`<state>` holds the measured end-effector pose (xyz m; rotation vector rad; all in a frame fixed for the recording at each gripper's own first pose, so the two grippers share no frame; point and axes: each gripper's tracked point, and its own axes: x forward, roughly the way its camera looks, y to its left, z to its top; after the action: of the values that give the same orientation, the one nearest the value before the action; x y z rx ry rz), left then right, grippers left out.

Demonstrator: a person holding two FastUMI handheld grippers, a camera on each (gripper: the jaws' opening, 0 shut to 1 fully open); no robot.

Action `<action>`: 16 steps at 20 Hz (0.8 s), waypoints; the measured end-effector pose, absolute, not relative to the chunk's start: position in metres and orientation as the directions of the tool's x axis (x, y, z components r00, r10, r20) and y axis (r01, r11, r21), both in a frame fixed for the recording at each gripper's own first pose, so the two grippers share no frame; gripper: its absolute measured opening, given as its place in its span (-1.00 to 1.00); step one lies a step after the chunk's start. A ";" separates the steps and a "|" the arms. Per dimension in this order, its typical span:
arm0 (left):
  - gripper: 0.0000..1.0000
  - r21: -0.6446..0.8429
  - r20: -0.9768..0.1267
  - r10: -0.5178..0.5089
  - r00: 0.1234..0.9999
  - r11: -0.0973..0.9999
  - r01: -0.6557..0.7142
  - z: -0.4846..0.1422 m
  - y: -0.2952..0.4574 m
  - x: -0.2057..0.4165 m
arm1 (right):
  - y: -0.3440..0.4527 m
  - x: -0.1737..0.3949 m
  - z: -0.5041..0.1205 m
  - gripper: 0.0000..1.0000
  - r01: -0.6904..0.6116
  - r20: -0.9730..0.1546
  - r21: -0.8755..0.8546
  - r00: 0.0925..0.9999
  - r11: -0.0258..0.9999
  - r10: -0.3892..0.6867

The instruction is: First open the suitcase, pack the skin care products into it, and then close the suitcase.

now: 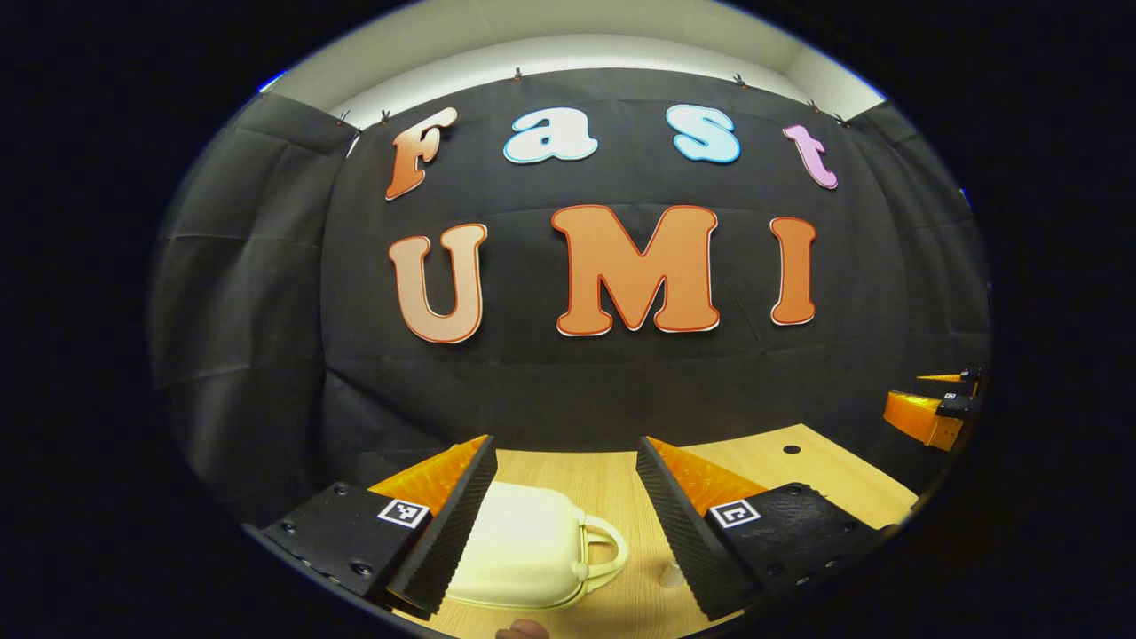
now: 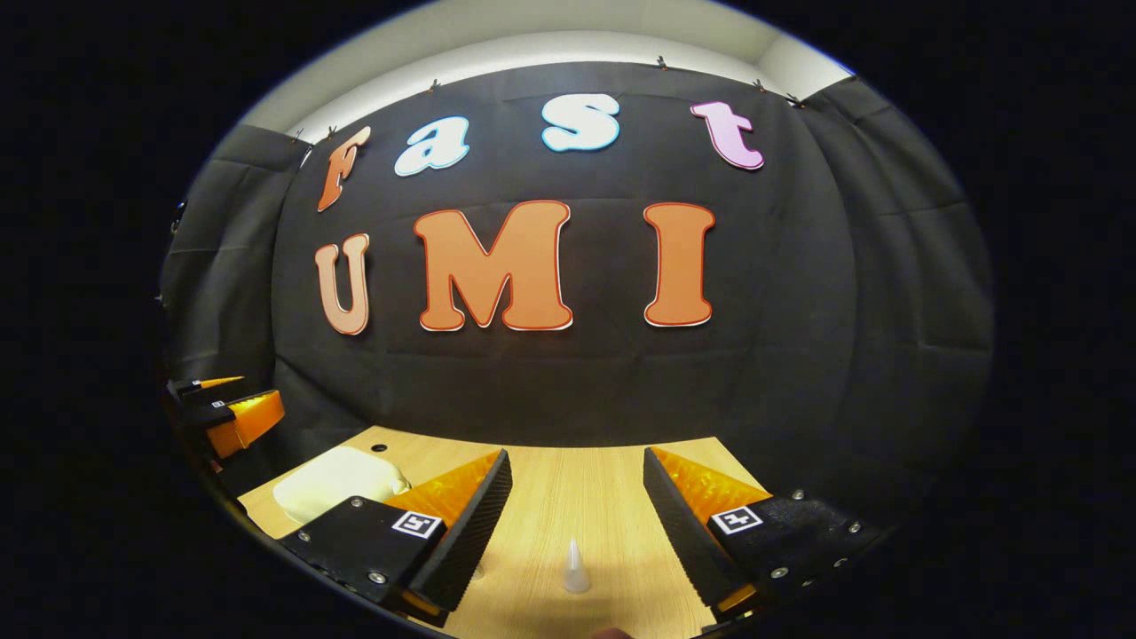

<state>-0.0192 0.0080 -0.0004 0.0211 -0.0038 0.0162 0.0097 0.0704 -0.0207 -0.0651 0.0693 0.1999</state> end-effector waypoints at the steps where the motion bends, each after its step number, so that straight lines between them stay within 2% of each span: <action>1: 0.99 0.016 0.005 0.016 1.000 1.000 -0.016 -0.001 0.007 -0.020 | 0.070 0.011 -0.019 0.89 -0.200 -0.073 -0.064 0.978 0.978 0.196; 7: 0.99 0.029 -0.008 0.008 1.000 1.000 -0.008 -0.012 0.005 -0.011 | 0.065 0.015 -0.022 0.89 -0.180 -0.082 -0.053 0.981 0.982 0.176; 9: 0.98 -0.003 0.033 -0.050 0.998 0.999 0.050 -0.012 -0.009 -0.012 | 0.064 0.015 -0.026 0.89 -0.176 -0.088 -0.061 0.981 0.982 0.170; 16: 0.97 0.008 -0.007 -0.109 0.994 0.994 0.109 -0.060 -0.040 -0.018 | 0.044 0.010 -0.040 0.89 -0.145 -0.120 -0.103 0.984 0.984 0.133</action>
<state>-0.0181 -0.0397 -0.0596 0.0085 0.0061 -0.1094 0.0103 0.0445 -0.0402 -0.1114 0.1127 0.1399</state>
